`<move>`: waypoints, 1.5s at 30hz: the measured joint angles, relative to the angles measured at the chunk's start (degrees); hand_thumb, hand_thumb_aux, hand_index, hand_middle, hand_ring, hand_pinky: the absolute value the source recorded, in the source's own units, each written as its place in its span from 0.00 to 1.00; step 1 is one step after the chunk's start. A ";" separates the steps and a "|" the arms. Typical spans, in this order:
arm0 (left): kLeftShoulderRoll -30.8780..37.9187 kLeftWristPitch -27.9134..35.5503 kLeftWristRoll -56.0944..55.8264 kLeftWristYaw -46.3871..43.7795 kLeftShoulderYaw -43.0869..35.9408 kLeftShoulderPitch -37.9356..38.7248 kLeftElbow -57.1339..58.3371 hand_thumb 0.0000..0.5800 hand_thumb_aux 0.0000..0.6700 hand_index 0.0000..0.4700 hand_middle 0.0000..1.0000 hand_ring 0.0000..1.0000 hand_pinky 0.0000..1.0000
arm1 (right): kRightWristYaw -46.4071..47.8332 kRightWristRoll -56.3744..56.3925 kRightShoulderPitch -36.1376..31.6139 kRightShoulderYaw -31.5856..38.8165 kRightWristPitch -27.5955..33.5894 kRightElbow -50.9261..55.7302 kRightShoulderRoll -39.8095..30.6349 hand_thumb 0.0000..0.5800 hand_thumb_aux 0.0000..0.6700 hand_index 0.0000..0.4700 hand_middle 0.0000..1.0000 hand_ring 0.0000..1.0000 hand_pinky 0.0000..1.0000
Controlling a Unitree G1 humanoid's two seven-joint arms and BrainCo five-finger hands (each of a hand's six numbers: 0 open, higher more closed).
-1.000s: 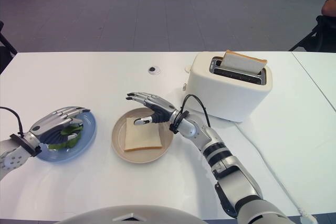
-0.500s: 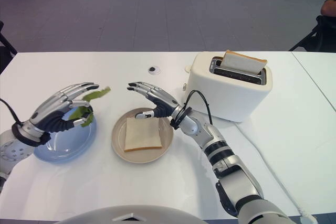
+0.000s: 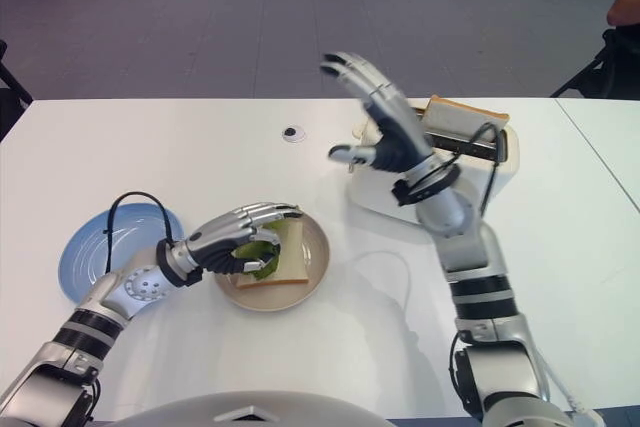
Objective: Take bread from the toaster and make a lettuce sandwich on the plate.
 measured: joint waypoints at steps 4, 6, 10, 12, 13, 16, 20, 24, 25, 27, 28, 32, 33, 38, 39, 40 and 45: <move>-0.06 0.10 2.29 -0.92 -1.53 -0.21 2.31 0.80 0.56 0.56 0.00 0.00 0.00 | -3.41 -5.26 -0.44 -6.45 4.78 3.22 -7.59 0.00 0.00 0.00 0.00 0.00 0.00; -0.08 0.16 2.98 -0.81 -1.85 -0.30 3.29 0.00 0.00 0.00 0.00 0.00 0.00 | -4.77 -9.06 -1.09 -6.69 6.61 6.72 -10.91 0.00 0.00 0.00 0.00 0.00 0.00; -0.42 0.22 4.39 0.21 -2.23 -0.85 4.45 0.00 0.00 0.00 0.00 0.00 0.00 | -8.04 -18.22 -4.21 -4.01 9.88 17.19 -17.48 0.00 0.00 0.00 0.00 0.00 0.00; -0.94 0.15 4.46 0.92 -2.23 -1.43 4.92 0.00 0.00 0.00 0.00 0.00 0.00 | -9.00 -20.69 -5.97 -1.22 9.97 21.24 -18.25 0.00 0.00 0.00 0.00 0.00 0.00; -1.13 0.12 4.46 1.29 -2.23 -1.55 5.20 0.00 0.00 0.00 0.00 0.00 0.00 | -9.33 -21.79 -6.87 0.00 10.04 23.20 -18.52 0.00 0.00 0.00 0.00 0.00 0.00; -1.37 -0.10 4.45 2.28 -2.24 -1.65 5.57 0.00 0.00 0.00 0.00 0.00 0.00 | -10.09 -23.12 -9.26 2.85 10.13 28.49 -19.39 0.00 0.00 0.00 0.00 0.00 0.00; -1.66 -0.59 4.29 2.97 -2.23 -1.65 5.57 0.00 0.00 0.00 0.00 0.00 0.00 | -11.11 -23.77 -11.77 5.57 9.19 34.59 -20.18 0.86 0.63 0.63 0.00 0.00 0.00; -1.69 -0.68 4.14 3.22 -2.09 -1.65 5.45 0.00 0.00 0.00 0.00 0.00 0.00 | -12.31 -23.56 -13.38 6.59 8.16 37.48 -20.35 1.00 1.00 1.00 0.00 0.00 0.00; -1.69 -0.75 3.89 3.24 -1.94 -1.65 5.41 0.00 0.00 0.00 0.00 0.00 0.00 | -12.47 -23.15 -13.56 6.91 7.16 37.54 -20.38 1.00 1.00 1.00 0.00 0.00 0.00; -1.60 -0.92 3.20 3.30 -1.49 -1.64 5.26 0.00 0.00 0.00 0.00 0.00 0.00 | -12.80 -22.42 -13.62 7.12 6.26 37.57 -20.38 1.00 1.00 1.00 0.00 0.00 0.00; -1.60 -0.99 3.10 3.35 -1.30 -1.64 5.20 0.00 0.00 0.00 0.00 0.00 0.00 | -13.13 -22.36 -13.62 7.13 5.96 37.57 -20.38 1.00 1.00 1.00 0.00 0.00 0.00; -1.32 -1.34 2.04 4.08 -0.09 -1.61 4.90 0.00 0.00 0.00 0.00 0.00 0.00 | -14.18 -21.42 -13.55 7.12 4.62 36.29 -20.38 1.00 1.00 1.00 0.00 0.00 0.00; -1.28 -1.49 1.78 4.26 0.27 -1.60 4.60 0.00 0.00 0.00 0.00 0.00 0.00 | -14.73 -21.07 -13.55 7.05 4.36 35.71 -20.38 1.00 1.00 1.00 0.00 0.00 0.00; -1.50 -1.89 -2.42 6.56 4.48 -1.59 2.53 0.00 0.00 0.00 0.00 0.00 0.00 | -18.75 -18.61 -13.22 3.77 3.10 30.91 -20.79 1.00 1.00 1.00 1.00 1.00 1.00; -1.59 -1.91 -2.70 6.85 5.02 -1.58 2.22 0.00 0.00 0.00 0.00 0.00 0.00 | -18.97 -17.90 -13.05 3.07 2.88 29.61 -20.93 1.00 1.00 1.00 1.00 1.00 1.00; -1.80 -2.00 -3.53 6.95 5.51 -1.53 1.80 0.00 0.00 0.00 0.00 0.00 0.00 | -19.15 -16.82 -12.61 2.10 2.53 27.92 -21.08 1.00 1.00 1.00 1.00 1.00 1.00; -2.53 -2.79 -11.24 8.49 10.41 -1.61 -1.50 0.00 0.00 0.00 0.00 0.00 0.00 | -14.78 -6.37 -7.78 -2.36 -1.40 15.81 -20.96 1.00 1.00 1.00 1.00 1.00 1.00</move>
